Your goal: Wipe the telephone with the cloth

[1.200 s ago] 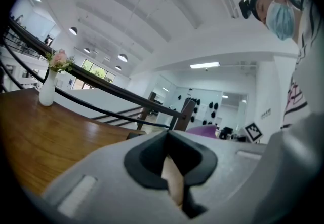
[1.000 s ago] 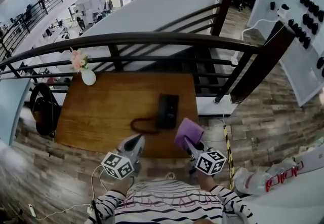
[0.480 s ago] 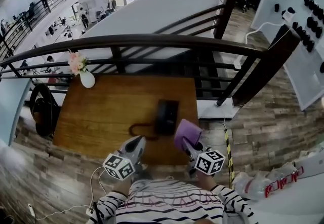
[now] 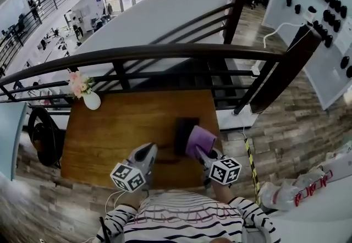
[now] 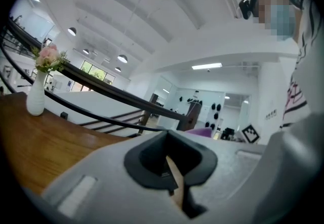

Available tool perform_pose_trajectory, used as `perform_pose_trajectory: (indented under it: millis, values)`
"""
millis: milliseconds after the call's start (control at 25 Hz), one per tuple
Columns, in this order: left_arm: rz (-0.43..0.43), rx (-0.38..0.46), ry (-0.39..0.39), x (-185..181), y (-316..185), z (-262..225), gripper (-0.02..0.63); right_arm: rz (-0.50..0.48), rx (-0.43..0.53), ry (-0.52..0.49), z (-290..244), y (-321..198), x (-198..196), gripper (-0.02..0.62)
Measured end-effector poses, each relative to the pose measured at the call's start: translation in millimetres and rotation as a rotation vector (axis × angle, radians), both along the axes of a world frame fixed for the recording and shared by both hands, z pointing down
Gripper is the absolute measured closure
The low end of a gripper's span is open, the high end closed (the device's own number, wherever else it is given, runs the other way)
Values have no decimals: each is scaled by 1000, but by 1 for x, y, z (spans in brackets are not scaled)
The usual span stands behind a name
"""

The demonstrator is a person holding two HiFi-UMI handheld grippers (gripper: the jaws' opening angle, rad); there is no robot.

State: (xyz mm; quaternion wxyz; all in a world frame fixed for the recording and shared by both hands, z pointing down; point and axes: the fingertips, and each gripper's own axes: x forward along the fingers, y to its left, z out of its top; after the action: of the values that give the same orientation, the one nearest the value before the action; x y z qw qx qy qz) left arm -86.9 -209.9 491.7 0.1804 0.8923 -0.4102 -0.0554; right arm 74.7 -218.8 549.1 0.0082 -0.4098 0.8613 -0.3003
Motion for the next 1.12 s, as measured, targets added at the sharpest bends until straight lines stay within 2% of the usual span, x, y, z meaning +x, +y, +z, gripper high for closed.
perform_pose_trajectory:
  millis: [600, 800, 960, 1120]
  values:
    - [40, -10, 2, -44, -43, 10, 607, -47, -36, 85, 41, -98, -68, 543]
    - [22, -24, 13, -53, -46, 19, 607, -88, -100, 136, 73, -121, -85, 545]
    - [-2, -34, 14, -62, -44, 24, 607, -121, -188, 158, 102, -131, -95, 545]
    - [-26, -40, 16, -69, -43, 26, 608, -126, -242, 195, 120, -137, -97, 545]
